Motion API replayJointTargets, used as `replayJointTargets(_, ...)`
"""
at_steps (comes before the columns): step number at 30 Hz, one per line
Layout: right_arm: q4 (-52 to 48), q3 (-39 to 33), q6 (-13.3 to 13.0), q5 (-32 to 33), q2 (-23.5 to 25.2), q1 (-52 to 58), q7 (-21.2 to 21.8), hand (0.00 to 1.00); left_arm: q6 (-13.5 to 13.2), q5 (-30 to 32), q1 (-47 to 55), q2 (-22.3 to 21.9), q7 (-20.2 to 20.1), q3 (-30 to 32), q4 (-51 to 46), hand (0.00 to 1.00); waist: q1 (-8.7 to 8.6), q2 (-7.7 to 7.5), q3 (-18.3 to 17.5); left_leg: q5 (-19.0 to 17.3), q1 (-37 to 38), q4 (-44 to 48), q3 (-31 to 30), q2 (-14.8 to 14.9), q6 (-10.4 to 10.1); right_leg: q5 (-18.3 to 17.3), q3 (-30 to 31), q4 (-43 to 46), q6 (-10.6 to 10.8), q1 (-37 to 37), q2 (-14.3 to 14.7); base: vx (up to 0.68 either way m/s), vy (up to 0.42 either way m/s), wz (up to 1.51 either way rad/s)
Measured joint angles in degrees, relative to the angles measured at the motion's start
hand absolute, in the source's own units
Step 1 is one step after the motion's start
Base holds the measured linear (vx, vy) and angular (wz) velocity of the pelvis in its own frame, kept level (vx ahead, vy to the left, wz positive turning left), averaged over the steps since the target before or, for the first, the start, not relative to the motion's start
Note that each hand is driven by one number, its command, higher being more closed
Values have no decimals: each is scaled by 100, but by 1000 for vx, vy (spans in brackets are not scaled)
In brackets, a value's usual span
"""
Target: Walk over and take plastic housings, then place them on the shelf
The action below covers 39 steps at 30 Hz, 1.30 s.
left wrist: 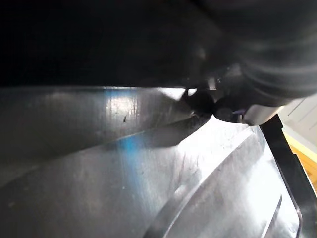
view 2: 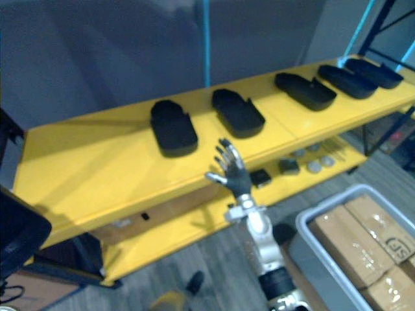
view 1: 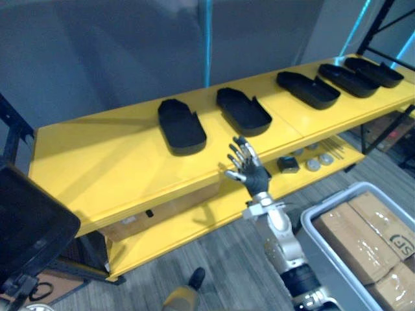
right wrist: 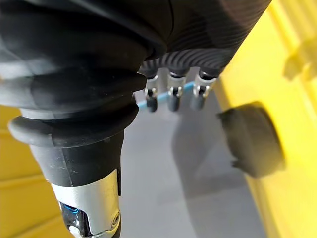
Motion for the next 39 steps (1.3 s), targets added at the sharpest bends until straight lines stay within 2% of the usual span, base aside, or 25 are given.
replayJointTargets(1,8,-6,1,0,-14,4,32,0,-11,-25,6,0,-5,0,0,100,-5,8,8,-8,-36,-1,62,-4,23,16,-68,-4,28,23,-3,20,-10,50)
replayJointTargets(3,-4,-46,1,-4,-125,93,48,0,-102,-36,-30,1,-76,-98,11,100,-152,5,86,12,-150,59,1140,85,276,49,-577,-24,86,285,-22,69,13,111)
replayJointTargets(4,-14,-99,1,-8,-161,143,36,0,-113,-37,-41,5,-121,-158,10,100,-201,12,96,42,-199,148,1449,113,345,55,-745,-11,96,362,-22,103,91,163)
replayJointTargets(5,-18,-276,5,-62,-211,240,-11,0,-115,-39,-108,8,-275,-282,15,100,-213,21,149,95,-298,311,1931,113,511,55,-994,24,96,515,-34,115,151,150)
replayJointTargets(8,-30,-405,78,-355,-232,177,-216,0,-100,-311,-141,-4,-582,-356,36,100,-90,28,281,58,-333,283,1907,-27,574,51,-1052,239,65,577,-159,107,151,78)
replayJointTargets(10,-29,-380,107,-499,-180,77,-213,0,-99,-430,-153,-5,-678,-492,131,100,-92,97,367,56,-288,240,1933,-35,578,52,-939,322,-37,575,-184,51,112,21)
replayJointTargets(12,-38,-356,105,-502,-136,35,-201,0,-99,-422,-172,-4,-664,-531,229,100,-103,100,395,49,-211,221,2104,-4,587,22,-681,281,-110,557,-220,-10,58,-40)
replayJointTargets(15,-78,-394,93,-522,-172,50,-208,0,-105,-415,-178,8,-649,-679,257,100,-193,108,403,51,-179,246,2419,77,584,-181,-411,167,-134,467,-258,-72,3,-55)
replayJointTargets(16,-80,-427,56,-604,-216,66,-218,0,-110,-405,-219,13,-648,-688,257,100,-317,136,420,56,-205,266,2506,107,577,-313,-366,175,-3,413,-267,-107,-10,-36)
replayJointTargets(17,-82,-443,43,-606,-246,85,-217,0,-122,-406,-251,27,-647,-683,257,100,-375,148,426,59,-221,267,2512,120,575,-368,-362,233,23,366,-298,-102,-1,-11)
replayJointTargets(19,-82,-546,-26,-617,-297,105,-252,0,-226,-415,-454,84,-646,-648,257,100,-439,91,463,49,-305,332,2536,130,585,-565,-373,628,78,193,-497,-47,3,7)
replayJointTargets(21,-86,-753,-95,-664,-307,122,-398,0,-352,-418,-687,242,-649,-641,250,100,-461,7,526,-122,-549,845,2682,127,786,-785,-449,1053,-83,106,-703,40,-25,23)
replayJointTargets(22,-115,-902,-187,-745,-349,208,-586,0,-404,-404,-844,421,-648,-686,238,100,-508,-84,601,-342,-548,1040,2686,89,746,-742,-407,1689,-303,100,-861,86,-5,41)
replayJointTargets(23,-139,-933,-219,-784,-360,264,-634,0,-412,-386,-894,461,-652,-736,245,100,-532,-65,612,-349,-531,1053,2610,81,755,-616,-315,2139,-468,-53,-998,76,104,47)
replayJointTargets(24,-164,-999,-254,-837,-369,282,-744,0,-457,-366,-1003,586,-649,-746,205,100,-576,-58,608,-355,-471,954,2496,130,762,-174,172,3018,-832,-519,-1198,-1,197,33)
replayJointTargets(26,-278,-1065,-294,-910,-341,284,-878,0,-463,-364,-1125,1012,-653,-766,206,100,-631,-72,658,-358,-197,678,2339,215,761,564,820,4047,-835,-999,-1378,-14,230,36)
replayJointTargets(27,-372,-1210,-348,-984,-341,281,-948,0,-424,-365,-1285,1250,-654,-899,237,100,-676,-20,688,-359,-35,522,2167,231,762,120,1053,4237,-639,-1147,-1344,-35,206,49)
replayJointTargets(29,-632,-1514,-449,-1029,-348,286,-981,0,-391,-364,-1525,1401,-689,-989,247,100,-739,14,706,-367,174,342,1999,241,745,-254,1270,3753,-503,-1254,-1124,-154,216,56)
replayJointTargets(32,-1275,-2133,-576,-1123,-523,463,-995,0,-295,-449,-1978,1459,-762,-1124,419,100,-885,134,691,-396,245,32,1689,243,701,-408,2046,1863,-357,-1418,-472,-263,185,67)
replayJointTargets(33,-1380,-2292,-572,-1124,-581,526,-1013,0,-251,-469,-2133,1476,-771,-1289,601,100,-999,94,664,-691,207,-5,1644,210,315,-370,2435,1351,-299,-1485,-267,-250,143,84)
replayJointTargets(34,-1418,-2335,-564,-1126,-549,571,-1038,0,-198,-472,-2187,1515,-769,-1386,696,100,-1071,-96,600,-792,109,281,1822,65,432,-378,2614,1132,-261,-1571,-419,36,-51,89)
replayJointTargets(35,-1638,-2370,-580,-1133,-541,630,-1119,0,-100,-462,-2183,1534,-767,-1542,759,100,-1105,-182,593,-1022,-43,1102,2019,-15,676,-389,2763,1072,-49,-1477,-598,178,-210,72)
replayJointTargets(36,-1700,-2338,-604,-1181,-474,725,-1228,0,-59,-457,-2120,1448,-796,-1730,830,100,-1126,-315,582,-1111,94,1141,1971,-176,553,-214,2839,866,-56,-1322,-721,234,-327,66)
replayJointTargets(38,-1771,-2351,-616,-1398,-502,742,-1416,0,-24,-467,-1843,1212,-872,-1983,698,100,-1112,-213,424,-1163,157,1146,1888,-35,468,144,2516,414,-91,-979,-529,127,-394,27)
replayJointTargets(39,-1927,-2357,-681,-1587,-499,702,-1620,0,-31,-468,-1680,1113,-908,-2007,492,100,-1042,-203,344,-1178,70,1149,1917,82,363,424,2373,154,145,-888,-393,126,-449,5)
